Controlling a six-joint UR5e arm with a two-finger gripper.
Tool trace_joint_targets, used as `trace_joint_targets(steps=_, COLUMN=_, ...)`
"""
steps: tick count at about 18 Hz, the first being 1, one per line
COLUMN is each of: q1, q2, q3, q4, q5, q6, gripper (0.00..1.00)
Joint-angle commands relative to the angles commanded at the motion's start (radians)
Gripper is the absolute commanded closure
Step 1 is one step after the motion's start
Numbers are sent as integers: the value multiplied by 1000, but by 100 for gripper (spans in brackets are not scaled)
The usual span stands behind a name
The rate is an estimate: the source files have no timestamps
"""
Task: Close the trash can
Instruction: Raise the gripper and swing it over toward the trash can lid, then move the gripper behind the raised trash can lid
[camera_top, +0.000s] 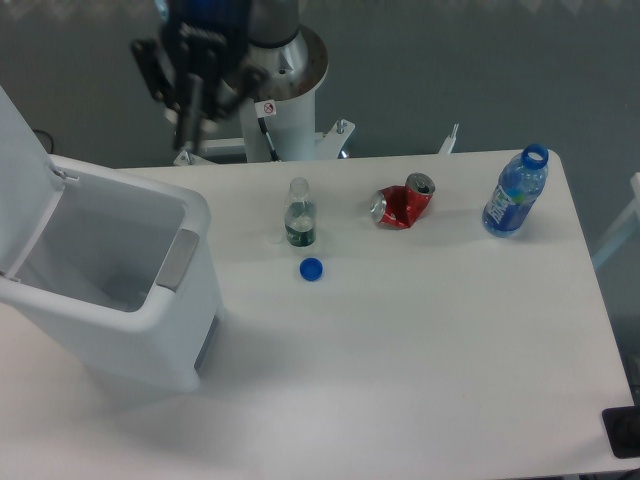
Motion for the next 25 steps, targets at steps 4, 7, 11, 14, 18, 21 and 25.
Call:
trace_joint_targets(steps=4, q1=-69, q2=31, q3=5, q4=2, q5=-31, q6=3, gripper=100)
trace_joint_targets(steps=7, q1=-130, q2=29, q3=12, q4=9, q5=-37, q6=12, gripper=100)
trace_joint_targets(steps=11, q1=-183, q2=19, q3=11, q4=26, q5=-78, q6=84, gripper=100)
trace_joint_targets(steps=14, q1=-221, q2=-7, q3=12, q4=26, q5=-81, q6=193, gripper=100)
trace_joint_targets(steps=18, q1=-265, q2=-52, q3=26, q4=29, q5=-83, q6=313, gripper=100)
trace_joint_targets(steps=21, q1=-293, q2=-80, q3=66, q4=32, q5=-84, q6=310, gripper=100)
trace_joint_targets(steps=25, q1=-316, q2=-101, q3=92, q4=31, q5=-83, q6=308, gripper=100)
